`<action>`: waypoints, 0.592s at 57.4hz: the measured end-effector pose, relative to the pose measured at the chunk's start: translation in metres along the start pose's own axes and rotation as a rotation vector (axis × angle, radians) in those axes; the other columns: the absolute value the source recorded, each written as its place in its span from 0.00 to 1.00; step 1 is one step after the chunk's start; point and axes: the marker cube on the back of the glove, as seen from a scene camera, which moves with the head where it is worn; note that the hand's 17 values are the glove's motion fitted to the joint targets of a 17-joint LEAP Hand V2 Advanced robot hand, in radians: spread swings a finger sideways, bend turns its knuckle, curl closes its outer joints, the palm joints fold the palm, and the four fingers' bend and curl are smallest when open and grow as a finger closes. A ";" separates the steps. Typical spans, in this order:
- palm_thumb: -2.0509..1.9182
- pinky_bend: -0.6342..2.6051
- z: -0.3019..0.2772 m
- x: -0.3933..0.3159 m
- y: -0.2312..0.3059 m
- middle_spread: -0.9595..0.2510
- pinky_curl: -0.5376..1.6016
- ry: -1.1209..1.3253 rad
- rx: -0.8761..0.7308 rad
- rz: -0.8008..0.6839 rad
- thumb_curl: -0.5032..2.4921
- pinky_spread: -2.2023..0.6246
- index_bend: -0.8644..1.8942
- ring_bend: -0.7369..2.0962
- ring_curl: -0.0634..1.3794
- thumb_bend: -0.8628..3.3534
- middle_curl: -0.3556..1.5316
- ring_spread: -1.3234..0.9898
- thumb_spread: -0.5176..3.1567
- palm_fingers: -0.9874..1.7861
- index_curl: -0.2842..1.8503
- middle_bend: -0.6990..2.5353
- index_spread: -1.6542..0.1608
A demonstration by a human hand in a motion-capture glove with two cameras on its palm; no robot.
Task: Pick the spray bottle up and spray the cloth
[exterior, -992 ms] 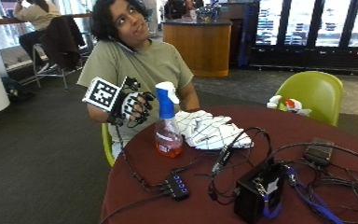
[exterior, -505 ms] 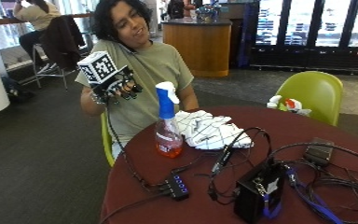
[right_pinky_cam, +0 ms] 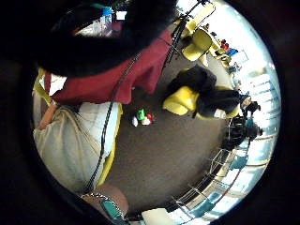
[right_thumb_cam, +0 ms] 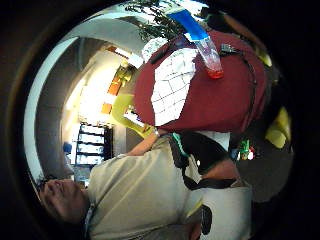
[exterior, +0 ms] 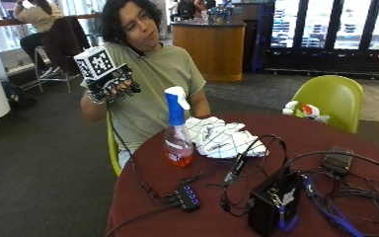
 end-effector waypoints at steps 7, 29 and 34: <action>0.66 0.28 0.009 0.009 -0.012 0.76 0.42 -0.133 0.044 -0.006 0.29 0.86 0.37 0.34 0.26 0.20 0.35 0.54 0.44 0.48 0.29 0.27 0.68; 0.71 0.28 0.058 0.019 -0.143 0.80 0.42 -1.027 0.551 0.210 0.31 0.85 0.37 0.35 0.26 0.21 0.37 0.55 0.42 0.54 0.27 0.29 0.71; 0.72 0.28 0.072 0.010 -0.168 0.81 0.42 -1.022 0.517 0.227 0.31 0.85 0.37 0.34 0.27 0.20 0.37 0.55 0.41 0.55 0.27 0.29 0.71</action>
